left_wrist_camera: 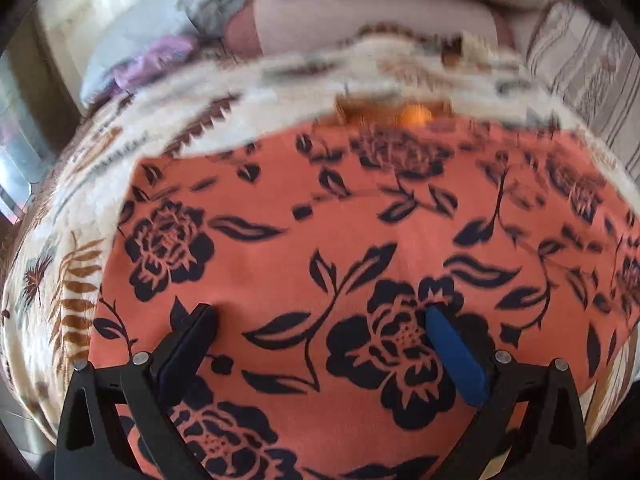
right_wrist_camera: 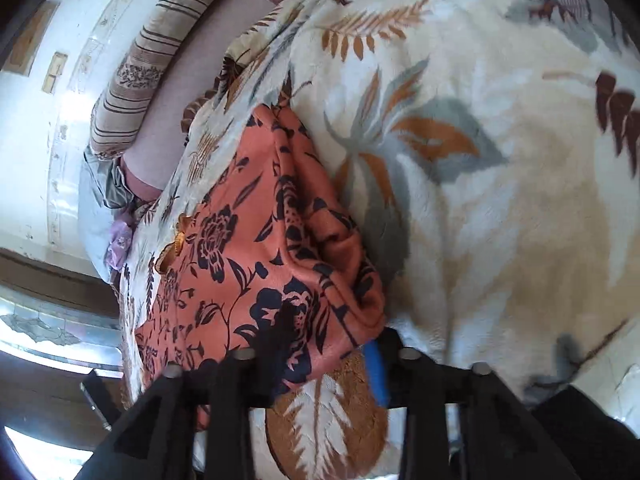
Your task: Fold small clothes
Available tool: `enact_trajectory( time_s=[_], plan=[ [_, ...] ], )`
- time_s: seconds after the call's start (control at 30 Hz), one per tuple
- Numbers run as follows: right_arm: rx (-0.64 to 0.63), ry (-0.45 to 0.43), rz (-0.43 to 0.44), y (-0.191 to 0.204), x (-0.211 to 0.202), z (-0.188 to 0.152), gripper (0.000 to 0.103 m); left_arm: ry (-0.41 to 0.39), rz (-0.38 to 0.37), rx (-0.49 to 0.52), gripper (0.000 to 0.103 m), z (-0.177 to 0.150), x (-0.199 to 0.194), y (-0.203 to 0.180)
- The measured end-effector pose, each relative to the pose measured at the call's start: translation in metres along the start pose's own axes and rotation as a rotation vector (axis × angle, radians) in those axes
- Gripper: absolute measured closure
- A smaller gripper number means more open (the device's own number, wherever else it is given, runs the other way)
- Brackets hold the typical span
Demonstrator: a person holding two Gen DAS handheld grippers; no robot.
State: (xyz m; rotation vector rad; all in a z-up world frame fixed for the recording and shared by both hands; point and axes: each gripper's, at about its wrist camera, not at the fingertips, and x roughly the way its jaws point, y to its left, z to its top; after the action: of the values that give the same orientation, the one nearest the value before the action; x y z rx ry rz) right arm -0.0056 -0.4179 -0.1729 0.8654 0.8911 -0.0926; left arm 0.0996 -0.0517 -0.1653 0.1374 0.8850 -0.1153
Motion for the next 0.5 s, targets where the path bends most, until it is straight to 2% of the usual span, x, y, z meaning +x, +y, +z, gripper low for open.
enact_trajectory(
  time_s=[0.03, 0.07, 0.13, 0.2, 0.3, 0.4, 0.43, 0.47, 0.5],
  plan=[
    [-0.017, -0.020, -0.010, 0.001, -0.010, 0.003, 0.029, 0.013, 0.000, -0.006, 0.000, 0.001, 0.001, 0.000],
    [-0.026, -0.047, -0.015, 0.001, -0.019, 0.007, 0.027, 0.011, -0.003, -0.002, 0.000, 0.002, 0.002, 0.001],
    [-0.042, -0.094, -0.040, 0.001, -0.033, 0.023, 0.027, 0.002, -0.011, 0.015, 0.000, 0.002, 0.003, 0.001],
    [-0.072, -0.091, -0.019, 0.008, -0.028, 0.048, 0.027, 0.002, -0.017, 0.012, 0.000, 0.002, 0.003, 0.004],
    [-0.177, -0.001, 0.000, 0.037, 0.015, 0.089, 0.027, 0.007, -0.009, 0.012, 0.000, 0.004, 0.005, 0.000],
    [-0.241, 0.068, -0.076, 0.059, 0.067, 0.119, 0.028, 0.018, -0.016, 0.010, 0.000, 0.006, 0.006, 0.000],
    [-0.258, 0.108, -0.091, 0.065, 0.085, 0.126, 0.035, 0.021, -0.019, 0.010, 0.000, 0.007, 0.007, 0.001],
    [-0.288, 0.126, -0.107, 0.071, 0.095, 0.128, 0.072, 0.023, -0.022, 0.011, 0.000, 0.008, 0.007, 0.002],
    [-0.340, 0.139, -0.164, 0.079, 0.103, 0.129, 0.087, 0.024, -0.025, 0.012, 0.000, 0.008, 0.008, 0.002]
  ],
)
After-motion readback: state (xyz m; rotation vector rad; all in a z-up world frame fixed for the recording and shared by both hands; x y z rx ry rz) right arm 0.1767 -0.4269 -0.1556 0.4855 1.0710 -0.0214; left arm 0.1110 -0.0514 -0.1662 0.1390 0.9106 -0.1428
